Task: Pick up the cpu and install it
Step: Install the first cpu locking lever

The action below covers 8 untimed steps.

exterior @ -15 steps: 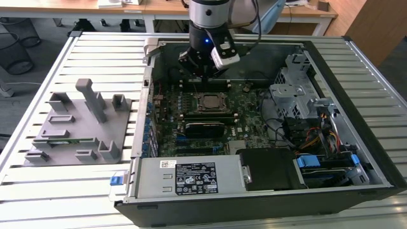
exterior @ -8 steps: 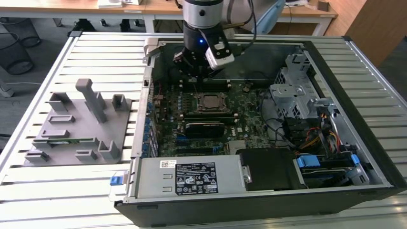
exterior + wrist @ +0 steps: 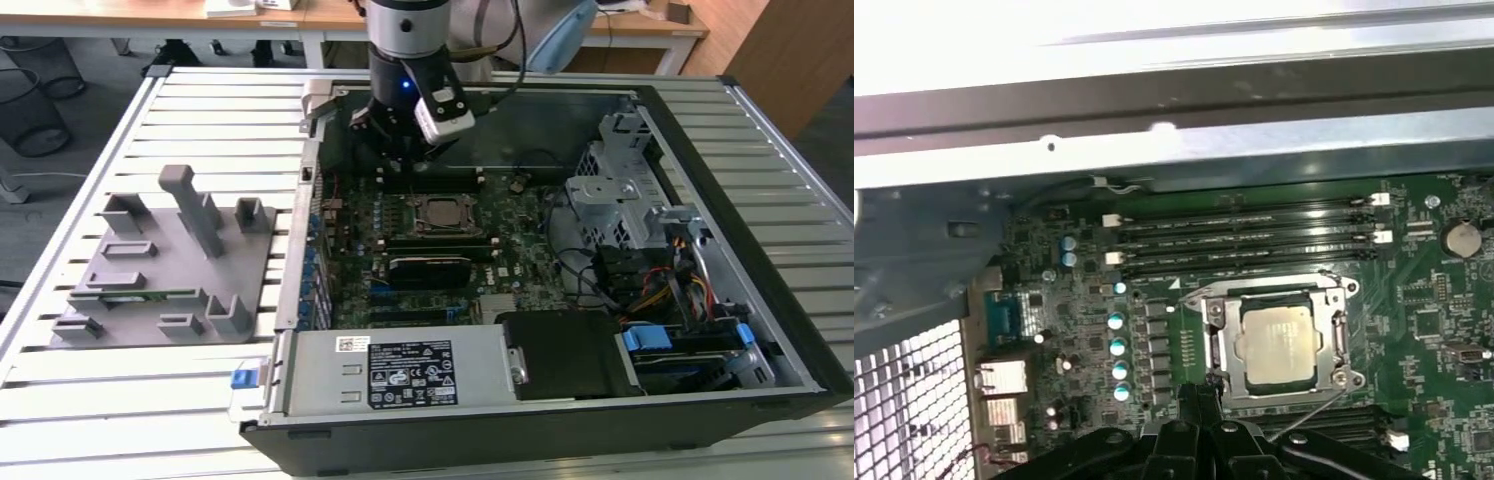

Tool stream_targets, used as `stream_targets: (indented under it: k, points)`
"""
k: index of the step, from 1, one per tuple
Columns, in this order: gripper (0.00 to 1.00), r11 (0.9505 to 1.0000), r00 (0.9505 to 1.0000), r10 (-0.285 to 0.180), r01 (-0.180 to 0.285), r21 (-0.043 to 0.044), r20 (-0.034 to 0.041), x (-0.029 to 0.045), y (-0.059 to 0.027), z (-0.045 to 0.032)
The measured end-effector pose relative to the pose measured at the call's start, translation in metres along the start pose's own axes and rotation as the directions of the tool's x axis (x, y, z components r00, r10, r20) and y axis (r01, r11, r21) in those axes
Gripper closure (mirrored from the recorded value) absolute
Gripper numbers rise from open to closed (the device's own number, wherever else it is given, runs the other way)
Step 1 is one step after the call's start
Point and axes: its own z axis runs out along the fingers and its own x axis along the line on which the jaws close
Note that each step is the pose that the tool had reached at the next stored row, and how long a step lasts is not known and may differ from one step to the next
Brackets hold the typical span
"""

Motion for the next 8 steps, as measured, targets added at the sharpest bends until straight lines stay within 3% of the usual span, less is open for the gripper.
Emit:
stream_targets:
  k: [5, 8]
  points:
    - [0.89, 1.0000, 1.0000, 0.000, 0.000, 0.0001, 0.0000, 0.0099, 0.0011, 0.0002]
    - [0.89, 1.0000, 1.0000, 0.000, 0.000, 0.0001, -0.0001, 0.0116, 0.0053, 0.0003]
